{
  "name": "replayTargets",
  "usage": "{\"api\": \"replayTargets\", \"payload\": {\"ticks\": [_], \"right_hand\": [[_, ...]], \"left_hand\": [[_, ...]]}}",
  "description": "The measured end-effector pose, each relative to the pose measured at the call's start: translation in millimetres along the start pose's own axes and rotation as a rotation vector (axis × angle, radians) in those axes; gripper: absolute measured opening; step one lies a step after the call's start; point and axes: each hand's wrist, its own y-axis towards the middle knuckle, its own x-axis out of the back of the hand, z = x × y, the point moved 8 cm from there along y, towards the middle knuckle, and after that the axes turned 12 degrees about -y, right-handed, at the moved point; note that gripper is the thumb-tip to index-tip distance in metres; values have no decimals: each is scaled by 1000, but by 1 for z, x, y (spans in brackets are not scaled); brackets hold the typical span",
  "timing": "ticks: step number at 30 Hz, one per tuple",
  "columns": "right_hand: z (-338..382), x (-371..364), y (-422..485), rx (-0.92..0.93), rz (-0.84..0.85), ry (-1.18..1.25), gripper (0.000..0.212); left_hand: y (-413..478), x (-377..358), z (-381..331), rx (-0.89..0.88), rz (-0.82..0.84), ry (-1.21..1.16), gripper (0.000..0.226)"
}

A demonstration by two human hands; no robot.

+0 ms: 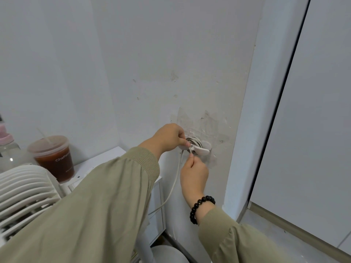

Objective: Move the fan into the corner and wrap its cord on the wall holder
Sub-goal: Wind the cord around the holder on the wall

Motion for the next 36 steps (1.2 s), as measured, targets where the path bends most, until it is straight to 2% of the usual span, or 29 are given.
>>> {"api": "replayTargets", "payload": {"ticks": [4,8,12,16,26,29,33,36], "right_hand": [[-1,-2,-1,31,-38,22,37],[-1,-2,0,29,-52,43,44],[-2,-4,0,-44,-60,95,43],[-5,-8,3,-82,-55,123,35],[-7,-4,19,-13,-26,-78,40],[-10,-7,21,-100,20,-32,38],[-25,-24,20,-372,244,177,39],[-19,-13,24,-258,338,200,37]], "left_hand": [[0,0,0,1,0,42,29],[-1,2,-1,-4,-2,55,33],[-1,3,-3,-4,27,34,26],[-2,4,-3,1,0,19,24],[-1,4,0,41,-77,74,25],[-5,4,-3,47,-115,152,26],[-10,5,-4,88,-175,193,33],[-10,6,2,154,-201,112,37]]}}
